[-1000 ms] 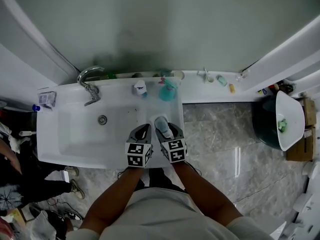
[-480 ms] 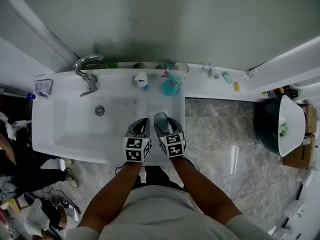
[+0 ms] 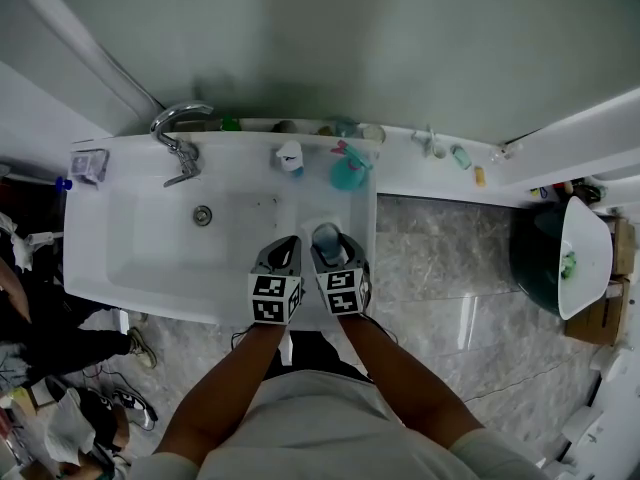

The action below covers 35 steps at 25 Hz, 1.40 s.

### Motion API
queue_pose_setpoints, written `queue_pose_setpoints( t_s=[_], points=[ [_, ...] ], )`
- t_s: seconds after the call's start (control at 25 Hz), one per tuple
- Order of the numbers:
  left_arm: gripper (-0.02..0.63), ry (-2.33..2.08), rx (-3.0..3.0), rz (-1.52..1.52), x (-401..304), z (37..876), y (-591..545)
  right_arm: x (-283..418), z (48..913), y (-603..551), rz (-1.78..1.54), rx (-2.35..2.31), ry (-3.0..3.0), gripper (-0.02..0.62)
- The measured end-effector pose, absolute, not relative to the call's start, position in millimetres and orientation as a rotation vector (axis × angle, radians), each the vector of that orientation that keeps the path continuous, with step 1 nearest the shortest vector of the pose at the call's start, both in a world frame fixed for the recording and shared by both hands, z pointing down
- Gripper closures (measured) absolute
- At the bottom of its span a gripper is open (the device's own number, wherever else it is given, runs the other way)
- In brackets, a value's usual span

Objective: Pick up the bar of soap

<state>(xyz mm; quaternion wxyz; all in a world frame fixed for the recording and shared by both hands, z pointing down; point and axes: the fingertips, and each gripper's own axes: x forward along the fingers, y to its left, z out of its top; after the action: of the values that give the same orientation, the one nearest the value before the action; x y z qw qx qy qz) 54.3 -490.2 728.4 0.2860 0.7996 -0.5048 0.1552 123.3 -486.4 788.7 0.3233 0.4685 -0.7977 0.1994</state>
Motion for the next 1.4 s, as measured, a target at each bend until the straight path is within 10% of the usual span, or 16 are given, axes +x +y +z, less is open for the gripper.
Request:
queue_pose_setpoints(
  t_s=[1.4],
  points=[
    [0.597, -1.319, 2.253, 0.338, 42, 663, -491, 121, 678, -492, 0.540, 1.519, -2.192, 0.330]
  ],
)
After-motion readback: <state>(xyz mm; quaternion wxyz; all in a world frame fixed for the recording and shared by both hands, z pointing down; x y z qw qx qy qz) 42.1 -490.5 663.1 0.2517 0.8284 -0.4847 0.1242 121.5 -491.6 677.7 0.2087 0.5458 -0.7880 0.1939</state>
